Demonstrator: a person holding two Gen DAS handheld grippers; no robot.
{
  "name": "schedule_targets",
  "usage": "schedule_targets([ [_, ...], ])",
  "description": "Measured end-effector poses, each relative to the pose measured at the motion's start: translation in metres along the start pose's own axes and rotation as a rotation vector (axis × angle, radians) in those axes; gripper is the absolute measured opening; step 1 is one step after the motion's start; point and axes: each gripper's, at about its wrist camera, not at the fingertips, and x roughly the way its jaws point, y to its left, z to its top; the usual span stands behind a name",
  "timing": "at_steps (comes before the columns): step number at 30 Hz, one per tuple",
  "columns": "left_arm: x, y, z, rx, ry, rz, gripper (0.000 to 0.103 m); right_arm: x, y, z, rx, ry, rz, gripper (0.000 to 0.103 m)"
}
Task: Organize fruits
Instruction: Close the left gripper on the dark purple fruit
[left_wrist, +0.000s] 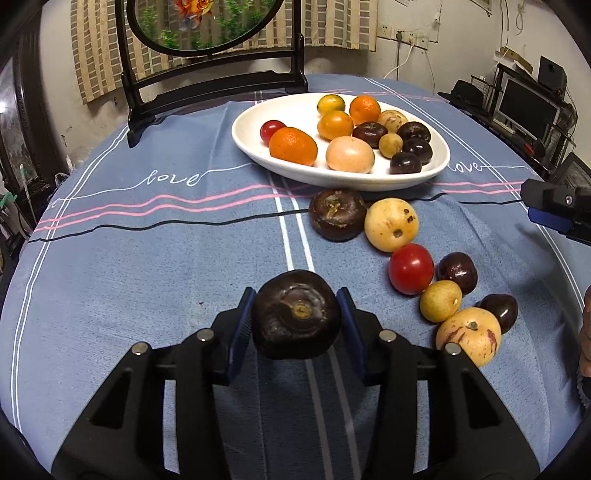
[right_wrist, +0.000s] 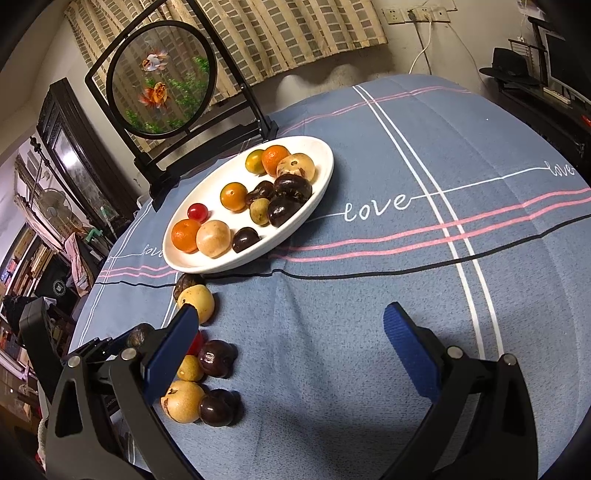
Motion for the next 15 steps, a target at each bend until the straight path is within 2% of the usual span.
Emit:
schedule_targets([
  [15, 0.001, 0.000, 0.001, -0.001, -0.002, -0.002, 0.045, 0.013, 0.029, -0.014, -0.154, 0.039, -0.032, 0.101],
])
